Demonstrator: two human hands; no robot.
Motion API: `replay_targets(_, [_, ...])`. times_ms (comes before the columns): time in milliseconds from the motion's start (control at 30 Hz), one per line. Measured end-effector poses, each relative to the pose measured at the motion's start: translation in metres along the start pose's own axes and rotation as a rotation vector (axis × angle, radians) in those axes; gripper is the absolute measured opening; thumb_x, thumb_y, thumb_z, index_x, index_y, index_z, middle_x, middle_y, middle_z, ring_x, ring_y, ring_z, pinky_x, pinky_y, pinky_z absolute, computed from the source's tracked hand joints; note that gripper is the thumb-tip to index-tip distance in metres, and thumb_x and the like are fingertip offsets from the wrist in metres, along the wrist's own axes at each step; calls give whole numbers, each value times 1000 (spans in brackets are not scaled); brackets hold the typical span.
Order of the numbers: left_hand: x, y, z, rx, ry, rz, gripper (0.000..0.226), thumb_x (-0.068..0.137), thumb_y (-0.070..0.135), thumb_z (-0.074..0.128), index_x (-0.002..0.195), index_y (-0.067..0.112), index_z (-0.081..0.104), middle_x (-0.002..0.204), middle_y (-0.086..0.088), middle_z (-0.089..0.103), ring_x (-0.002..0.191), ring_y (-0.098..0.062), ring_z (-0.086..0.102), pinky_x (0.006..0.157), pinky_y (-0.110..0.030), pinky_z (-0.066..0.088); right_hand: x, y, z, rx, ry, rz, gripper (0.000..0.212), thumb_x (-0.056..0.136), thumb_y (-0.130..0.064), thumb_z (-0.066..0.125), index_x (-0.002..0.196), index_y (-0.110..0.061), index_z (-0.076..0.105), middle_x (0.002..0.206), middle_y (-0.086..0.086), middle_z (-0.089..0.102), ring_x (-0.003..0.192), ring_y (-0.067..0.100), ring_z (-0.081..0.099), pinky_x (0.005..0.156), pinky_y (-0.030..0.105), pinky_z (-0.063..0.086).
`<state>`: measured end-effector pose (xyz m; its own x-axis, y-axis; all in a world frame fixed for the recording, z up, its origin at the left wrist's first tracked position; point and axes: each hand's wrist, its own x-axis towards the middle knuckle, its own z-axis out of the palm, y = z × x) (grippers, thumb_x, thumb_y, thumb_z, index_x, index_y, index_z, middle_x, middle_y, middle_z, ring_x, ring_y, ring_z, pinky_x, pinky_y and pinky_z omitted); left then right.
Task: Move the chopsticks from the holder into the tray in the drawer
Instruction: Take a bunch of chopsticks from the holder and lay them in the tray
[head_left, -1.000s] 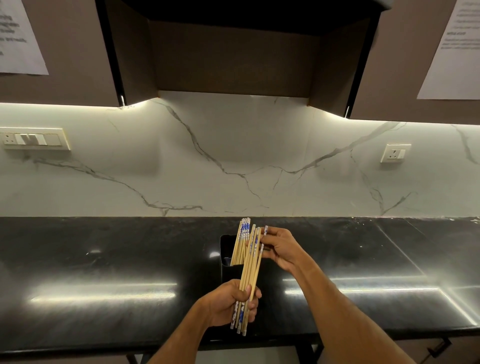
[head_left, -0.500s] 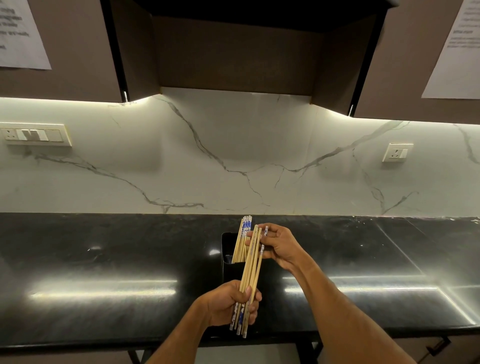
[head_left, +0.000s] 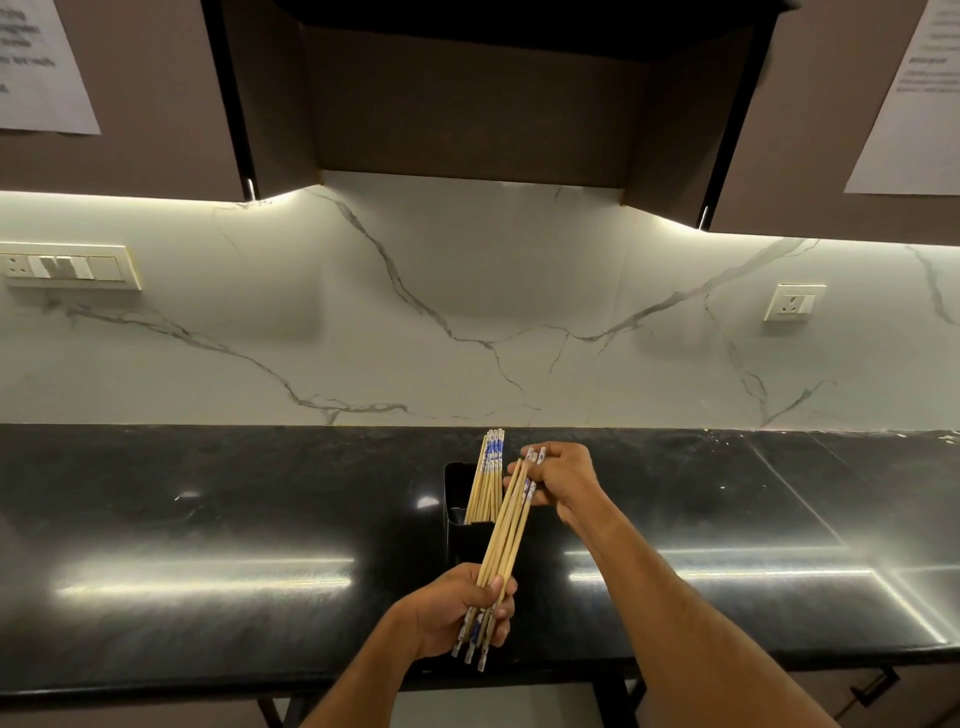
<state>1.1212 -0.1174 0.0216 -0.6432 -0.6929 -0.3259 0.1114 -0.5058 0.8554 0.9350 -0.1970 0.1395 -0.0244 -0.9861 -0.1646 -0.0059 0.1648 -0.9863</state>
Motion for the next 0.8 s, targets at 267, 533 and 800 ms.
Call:
replay_targets(267, [-4, -6, -10, -47, 141, -71, 16, 101, 19, 51, 98, 11, 64, 76, -4, 56, 63, -14, 55, 65, -28, 51, 4, -67, -18, -8, 417, -395, 18, 94, 4, 65, 109, -6, 67, 89, 14, 76, 75, 23, 78, 78, 42, 65])
replay_targets(533, [29, 68, 21, -658, 284, 87, 32, 103, 5, 43, 129, -9, 56, 112, -34, 70, 103, -46, 71, 74, -51, 63, -46, -37, 22, -698, -179, -1236, 32, 90, 1, 53, 115, -18, 60, 111, 7, 71, 108, 17, 70, 93, 33, 59])
replay_targets(800, [17, 112, 19, -777, 156, 184, 32, 94, 4, 43, 114, -8, 64, 114, -27, 70, 109, -38, 71, 85, -48, 61, -44, 23, 17, -1015, -372, -1406, 33, 94, 0, 48, 124, -9, 57, 137, 15, 62, 142, 25, 46, 124, 37, 28])
